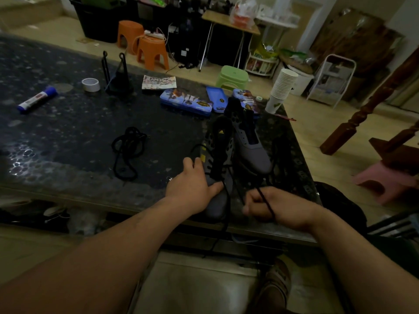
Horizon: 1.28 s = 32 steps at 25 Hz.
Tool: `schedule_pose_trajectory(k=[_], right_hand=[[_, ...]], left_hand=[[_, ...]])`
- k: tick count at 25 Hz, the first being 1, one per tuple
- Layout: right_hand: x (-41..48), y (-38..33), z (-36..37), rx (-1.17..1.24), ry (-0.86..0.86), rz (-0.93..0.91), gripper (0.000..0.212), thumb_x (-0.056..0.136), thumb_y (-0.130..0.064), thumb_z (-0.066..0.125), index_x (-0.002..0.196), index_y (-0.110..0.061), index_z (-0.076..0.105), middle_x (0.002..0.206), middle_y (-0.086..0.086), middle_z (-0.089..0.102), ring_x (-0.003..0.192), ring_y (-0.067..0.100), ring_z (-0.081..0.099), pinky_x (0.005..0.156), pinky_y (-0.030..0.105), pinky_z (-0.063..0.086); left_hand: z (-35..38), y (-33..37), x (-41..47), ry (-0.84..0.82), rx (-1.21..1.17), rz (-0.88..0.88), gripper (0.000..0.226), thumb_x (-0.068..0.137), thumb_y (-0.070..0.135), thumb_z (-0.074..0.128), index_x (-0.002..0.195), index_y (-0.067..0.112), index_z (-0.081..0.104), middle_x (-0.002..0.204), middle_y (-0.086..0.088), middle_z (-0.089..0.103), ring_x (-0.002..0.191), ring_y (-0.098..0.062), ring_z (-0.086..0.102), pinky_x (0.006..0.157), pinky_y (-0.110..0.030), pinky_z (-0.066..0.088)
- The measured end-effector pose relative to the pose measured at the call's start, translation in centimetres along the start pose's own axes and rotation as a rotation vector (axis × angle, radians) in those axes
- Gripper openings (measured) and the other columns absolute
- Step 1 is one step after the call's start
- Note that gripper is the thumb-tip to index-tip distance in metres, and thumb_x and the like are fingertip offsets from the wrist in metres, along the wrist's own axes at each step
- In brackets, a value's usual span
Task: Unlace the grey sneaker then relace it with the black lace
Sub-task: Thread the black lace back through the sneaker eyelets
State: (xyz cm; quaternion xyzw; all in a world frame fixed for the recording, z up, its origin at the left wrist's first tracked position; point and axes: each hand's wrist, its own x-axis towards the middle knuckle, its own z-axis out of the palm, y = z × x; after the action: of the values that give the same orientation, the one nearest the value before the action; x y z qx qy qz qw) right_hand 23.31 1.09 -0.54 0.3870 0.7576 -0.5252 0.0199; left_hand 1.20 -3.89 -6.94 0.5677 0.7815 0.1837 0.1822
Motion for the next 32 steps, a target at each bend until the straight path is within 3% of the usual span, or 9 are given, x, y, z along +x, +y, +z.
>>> schedule_pose_trajectory(k=[2,6,10,13,20,23,28,30,32], right_hand=[[-1.0,1.3,-0.7,-0.109,-0.069,0.126,0.028,0.097,-0.025,0.071,0.074,-0.018,0.057,0.067,0.0,0.052,0.064,0.014,0.049,0.066,0.031,0.042],[3.6,-0.2,-1.3,-0.166,0.386,0.102,0.01,0.101,-0.015,0.057,0.094,-0.013,0.063,0.081,0.0,0.063,0.071,0.014,0.056,0.061,0.026,0.042],[8.3,-2.6,-0.1,-0.355,0.509,0.013,0.032,0.1,-0.043,0.063,0.092,-0.013,0.056,0.079,-0.001,0.059,0.073,0.016,0.057,0.059,0.032,0.039],[8.4,-2.1,0.6,-0.315,0.617,-0.005,0.032,0.096,-0.041,0.071,0.099,-0.014,0.053,0.081,-0.004,0.058,0.073,0.01,0.055,0.06,0.028,0.041],[6.7,-2.5,0.6,-0.268,0.517,-0.048,0.02,0.101,-0.024,0.064,0.09,-0.009,0.058,0.074,-0.003,0.056,0.062,0.002,0.05,0.052,0.015,0.036],[2.2,-0.3,1.1,-0.124,0.38,-0.077,0.015,0.1,-0.02,0.067,0.09,-0.01,0.061,0.072,-0.005,0.058,0.061,-0.003,0.051,0.062,0.016,0.042],[-1.6,3.7,0.2,-0.271,0.195,0.199,0.025,0.1,-0.034,0.067,0.092,-0.01,0.064,0.077,-0.004,0.059,0.068,0.006,0.055,0.066,0.023,0.045],[-0.2,3.4,-0.3,-0.295,0.346,0.203,0.006,0.1,-0.024,0.064,0.097,-0.019,0.062,0.086,-0.005,0.064,0.073,0.009,0.059,0.067,0.023,0.047],[1.8,2.2,-1.1,-0.313,0.665,0.151,0.01,0.099,-0.014,0.055,0.105,-0.021,0.059,0.099,0.002,0.064,0.083,0.017,0.062,0.07,0.031,0.047]], left_hand=[[0.0,-0.1,0.0,-0.006,-0.009,-0.003,0.078,0.091,0.071,0.056,0.141,0.016,0.034,0.125,-0.006,0.033,0.109,-0.038,0.06,0.084,-0.049,0.053],[-0.1,-0.2,0.4,-0.038,-0.05,-0.014,0.074,0.09,0.072,0.056,0.136,0.018,0.037,0.123,-0.006,0.033,0.108,-0.04,0.06,0.087,-0.051,0.053],[0.0,0.0,0.5,-0.033,-0.028,-0.036,0.076,0.089,0.071,0.058,0.139,0.017,0.036,0.122,-0.005,0.032,0.107,-0.039,0.06,0.078,-0.044,0.047],[0.1,-0.1,0.6,-0.028,-0.014,-0.039,0.077,0.089,0.071,0.058,0.139,0.017,0.036,0.121,-0.006,0.032,0.108,-0.039,0.06,0.077,-0.043,0.046],[0.0,-0.2,0.4,-0.022,-0.033,-0.017,0.076,0.088,0.07,0.06,0.138,0.017,0.036,0.119,-0.005,0.032,0.109,-0.04,0.06,0.083,-0.047,0.049],[-0.2,-0.2,0.2,-0.031,-0.036,0.003,0.075,0.089,0.071,0.058,0.136,0.017,0.036,0.12,-0.005,0.032,0.108,-0.04,0.06,0.086,-0.051,0.053],[-0.3,0.0,0.3,-0.044,-0.023,-0.02,0.079,0.091,0.071,0.057,0.143,0.016,0.033,0.13,-0.009,0.032,0.11,-0.04,0.06,0.083,-0.047,0.053],[-0.3,0.0,0.3,-0.045,-0.028,-0.03,0.08,0.091,0.071,0.057,0.144,0.017,0.034,0.131,-0.009,0.032,0.11,-0.041,0.06,0.081,-0.045,0.05],[-0.3,0.0,0.4,-0.046,-0.038,-0.032,0.078,0.089,0.072,0.057,0.141,0.018,0.036,0.128,-0.009,0.033,0.108,-0.041,0.06,0.083,-0.047,0.052]])
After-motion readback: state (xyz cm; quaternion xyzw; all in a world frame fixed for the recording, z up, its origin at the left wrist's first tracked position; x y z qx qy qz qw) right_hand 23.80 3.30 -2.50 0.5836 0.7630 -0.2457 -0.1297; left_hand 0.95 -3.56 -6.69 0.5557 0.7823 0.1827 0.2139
